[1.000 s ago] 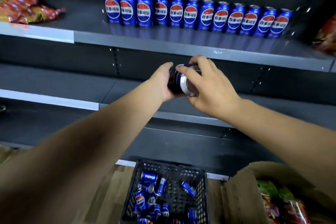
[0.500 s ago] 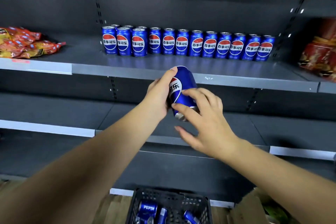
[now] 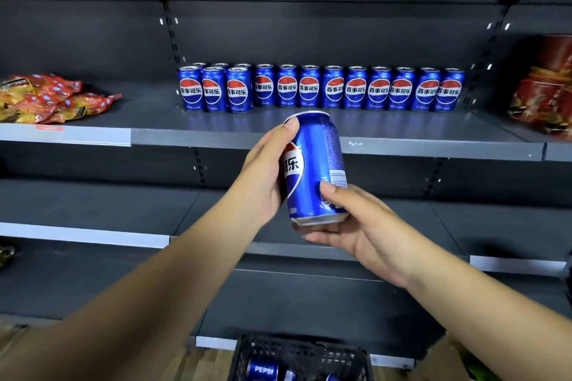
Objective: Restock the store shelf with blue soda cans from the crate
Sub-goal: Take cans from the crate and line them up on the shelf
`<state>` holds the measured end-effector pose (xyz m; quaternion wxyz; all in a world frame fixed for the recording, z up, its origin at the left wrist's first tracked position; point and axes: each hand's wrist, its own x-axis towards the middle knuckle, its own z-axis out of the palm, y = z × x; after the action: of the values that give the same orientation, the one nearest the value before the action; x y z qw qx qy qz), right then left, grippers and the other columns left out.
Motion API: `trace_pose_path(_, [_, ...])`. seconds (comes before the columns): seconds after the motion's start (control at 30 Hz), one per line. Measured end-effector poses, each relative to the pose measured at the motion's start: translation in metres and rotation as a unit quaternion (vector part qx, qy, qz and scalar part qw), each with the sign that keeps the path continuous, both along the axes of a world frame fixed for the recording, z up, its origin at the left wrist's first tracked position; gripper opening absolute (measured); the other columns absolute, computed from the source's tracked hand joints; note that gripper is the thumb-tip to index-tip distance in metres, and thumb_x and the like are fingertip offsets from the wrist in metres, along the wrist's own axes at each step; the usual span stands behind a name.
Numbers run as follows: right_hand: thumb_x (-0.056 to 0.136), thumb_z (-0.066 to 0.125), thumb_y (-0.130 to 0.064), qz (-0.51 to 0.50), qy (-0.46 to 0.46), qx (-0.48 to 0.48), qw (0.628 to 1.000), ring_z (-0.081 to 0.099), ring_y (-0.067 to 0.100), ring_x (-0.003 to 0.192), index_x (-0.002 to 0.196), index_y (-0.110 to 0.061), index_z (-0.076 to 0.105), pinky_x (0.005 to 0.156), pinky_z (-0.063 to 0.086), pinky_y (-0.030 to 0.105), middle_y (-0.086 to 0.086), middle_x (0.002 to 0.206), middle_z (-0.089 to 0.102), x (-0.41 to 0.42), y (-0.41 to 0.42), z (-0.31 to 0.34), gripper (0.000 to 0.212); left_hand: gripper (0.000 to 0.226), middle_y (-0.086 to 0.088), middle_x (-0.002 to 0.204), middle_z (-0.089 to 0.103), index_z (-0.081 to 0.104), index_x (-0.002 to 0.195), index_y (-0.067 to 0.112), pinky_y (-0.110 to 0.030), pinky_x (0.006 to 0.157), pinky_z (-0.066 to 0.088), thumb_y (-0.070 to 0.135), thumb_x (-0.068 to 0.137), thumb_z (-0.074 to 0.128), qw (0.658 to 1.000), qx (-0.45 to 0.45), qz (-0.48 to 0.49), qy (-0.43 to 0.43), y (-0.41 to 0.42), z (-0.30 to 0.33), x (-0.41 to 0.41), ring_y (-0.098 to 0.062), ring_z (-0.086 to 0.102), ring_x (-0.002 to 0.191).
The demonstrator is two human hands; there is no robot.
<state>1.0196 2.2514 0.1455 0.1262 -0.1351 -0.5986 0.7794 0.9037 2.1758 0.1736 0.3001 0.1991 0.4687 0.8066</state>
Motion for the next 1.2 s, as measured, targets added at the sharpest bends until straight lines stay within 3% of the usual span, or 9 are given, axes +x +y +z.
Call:
trace_pose_path(0.17, [0.064,0.066,-0.035,-0.023,0.004,0.080,0.997,0.068,0.025,0.064,0.107,-0.007,0.053,0.059,0.055,0.028,0.012,0.075,0.072,0.010,-0.001,0.013,0.053,0.059,-0.013,0.109,0.067,0.059,0.115,0.010,-0.042,0.088,0.053,0.043,0.067,0.065,0.999,-0.004,-0.036,0.026,-0.005,0.004,0.009,-0.027,0.065,0.096])
trace_pose_path(0.3, [0.056,0.071,-0.041,-0.084,-0.008,0.201,0.976,0.066,0.016,0.066,0.099,-0.011,0.054,0.056,0.053,0.025,0.001,0.082,0.070,0.016,-0.005,0.019,0.056,0.084,-0.008,0.106,0.070,0.057,0.122,0.010,-0.043,0.091,0.053,0.058,0.055,0.073,0.999,-0.012,-0.034,0.020,-0.006,0.008,0.018,-0.022,0.068,0.094])
trace_pose_path(0.43, [0.052,0.079,-0.058,-0.157,-0.038,0.315,0.935,0.062,0.006,0.066,0.092,-0.017,0.049,0.062,0.051,0.026,-0.008,0.081,0.066,0.018,-0.011,0.024,0.065,0.074,-0.004,0.094,0.070,0.054,0.109,0.015,-0.038,0.073,0.059,0.052,0.049,0.074,0.999,-0.033,0.034,0.005,-0.002,0.017,0.028,-0.020,0.070,0.080])
trace_pose_path(0.5, [0.058,0.076,-0.053,-0.163,-0.053,0.341,0.924,0.058,-0.002,0.060,0.092,-0.018,0.046,0.055,0.044,0.016,-0.012,0.077,0.063,0.020,-0.014,0.028,0.057,0.071,-0.006,0.091,0.069,0.053,0.111,0.012,-0.036,0.064,0.059,0.049,0.055,0.075,0.998,-0.043,0.045,-0.011,-0.002,0.021,0.030,-0.021,0.070,0.074])
trace_pose_path(0.6, [0.058,0.072,-0.055,-0.143,-0.065,0.372,0.915,0.061,0.001,0.073,0.092,-0.027,0.039,0.058,0.045,0.016,-0.014,0.087,0.063,0.023,-0.014,0.032,0.055,0.064,-0.011,0.089,0.065,0.053,0.121,0.004,-0.034,0.057,0.056,0.039,0.071,0.075,0.998,-0.026,0.051,-0.021,-0.003,0.024,0.031,-0.024,0.067,0.067])
trace_pose_path(0.77, [0.052,0.073,-0.055,-0.027,-0.011,0.229,0.973,0.062,-0.002,0.080,0.107,-0.033,0.042,0.071,0.049,0.022,-0.026,0.095,0.065,0.027,-0.008,0.029,0.066,0.078,-0.017,0.093,0.067,0.057,0.118,0.002,-0.037,0.062,0.056,0.039,0.053,0.081,1.000,-0.004,0.019,-0.016,-0.004,0.031,0.025,-0.027,0.067,0.069])
trace_pose_path(0.93, [0.038,0.088,-0.051,0.090,0.039,0.014,0.995,0.069,0.021,0.080,0.114,-0.018,0.053,0.068,0.056,0.029,0.004,0.096,0.072,0.028,-0.007,0.021,0.090,0.040,-0.006,0.064,0.065,0.063,0.079,0.011,-0.026,0.053,0.055,0.042,0.054,0.064,0.997,0.021,-0.072,0.013,-0.005,0.035,0.026,-0.018,0.062,0.051])
trace_pose_path(1.07, [0.039,0.087,-0.050,0.045,0.094,0.028,0.994,0.056,0.018,0.050,0.100,-0.011,0.056,0.049,0.046,0.024,0.004,0.073,0.067,0.027,-0.014,0.016,0.079,0.041,-0.007,0.068,0.066,0.065,0.081,0.012,-0.027,0.055,0.055,0.044,0.056,0.067,0.995,0.026,-0.097,0.014,-0.004,0.032,0.028,-0.019,0.063,0.055])
trace_pose_path(1.2, [0.047,0.071,-0.040,-0.041,0.112,0.063,0.991,0.048,0.011,0.045,0.094,-0.016,0.056,0.043,0.038,0.017,-0.004,0.066,0.064,0.028,-0.020,0.018,0.055,0.048,-0.008,0.080,0.070,0.067,0.090,0.013,-0.032,0.065,0.057,0.047,0.058,0.077,0.997,0.021,-0.070,0.015,-0.003,0.032,0.031,-0.021,0.067,0.067])
